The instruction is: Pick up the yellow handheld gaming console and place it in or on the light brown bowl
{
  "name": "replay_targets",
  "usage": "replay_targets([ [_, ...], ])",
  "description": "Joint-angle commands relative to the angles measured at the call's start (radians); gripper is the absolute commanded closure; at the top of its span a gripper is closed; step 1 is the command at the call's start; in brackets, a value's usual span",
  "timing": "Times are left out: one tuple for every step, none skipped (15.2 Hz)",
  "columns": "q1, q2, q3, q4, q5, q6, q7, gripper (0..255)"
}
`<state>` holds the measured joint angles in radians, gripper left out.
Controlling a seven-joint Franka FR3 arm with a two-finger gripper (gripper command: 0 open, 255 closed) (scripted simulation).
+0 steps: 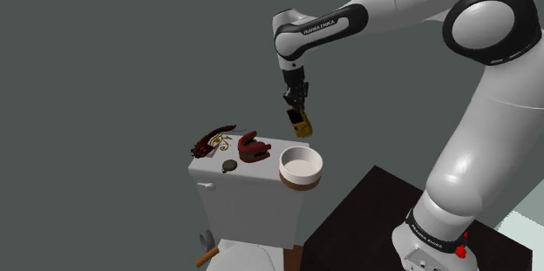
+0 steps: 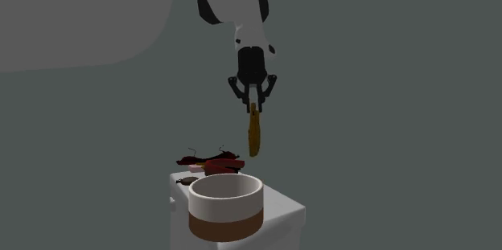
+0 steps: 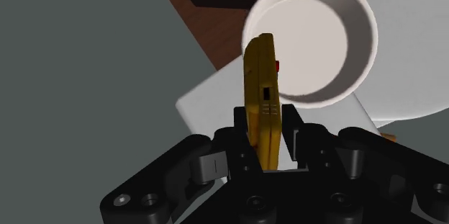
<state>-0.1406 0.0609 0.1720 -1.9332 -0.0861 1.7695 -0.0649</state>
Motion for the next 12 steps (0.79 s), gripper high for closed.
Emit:
replay_targets([
  [0.007,-0.083,0.009,-0.088,0.018,0.006,0.01,255],
  [0.011,-0.12,0.013,-0.125,0.026,0.006,0.014,255],
  [0.016,-0.157,0.016,-0.16,0.035,0.004,0.019,255],
  [0.021,-0.194,0.021,-0.194,0.045,0.002,0.023,255],
  [0.026,-0.231,0.025,-0.226,0.054,-0.002,0.028,255],
  [0.032,-0.268,0.029,-0.258,0.064,-0.008,0.032,255],
  [0.045,-0.339,0.037,-0.314,0.084,-0.021,0.041,255],
  [0.045,-0.335,0.037,-0.325,0.083,-0.007,0.043,255],
  [0.045,-0.332,0.038,-0.335,0.083,0.007,0.044,255],
  [0.045,-0.328,0.038,-0.345,0.082,0.02,0.045,255],
  [0.045,-0.324,0.039,-0.355,0.082,0.034,0.046,255],
  [0.045,-0.319,0.04,-0.364,0.081,0.048,0.047,255],
])
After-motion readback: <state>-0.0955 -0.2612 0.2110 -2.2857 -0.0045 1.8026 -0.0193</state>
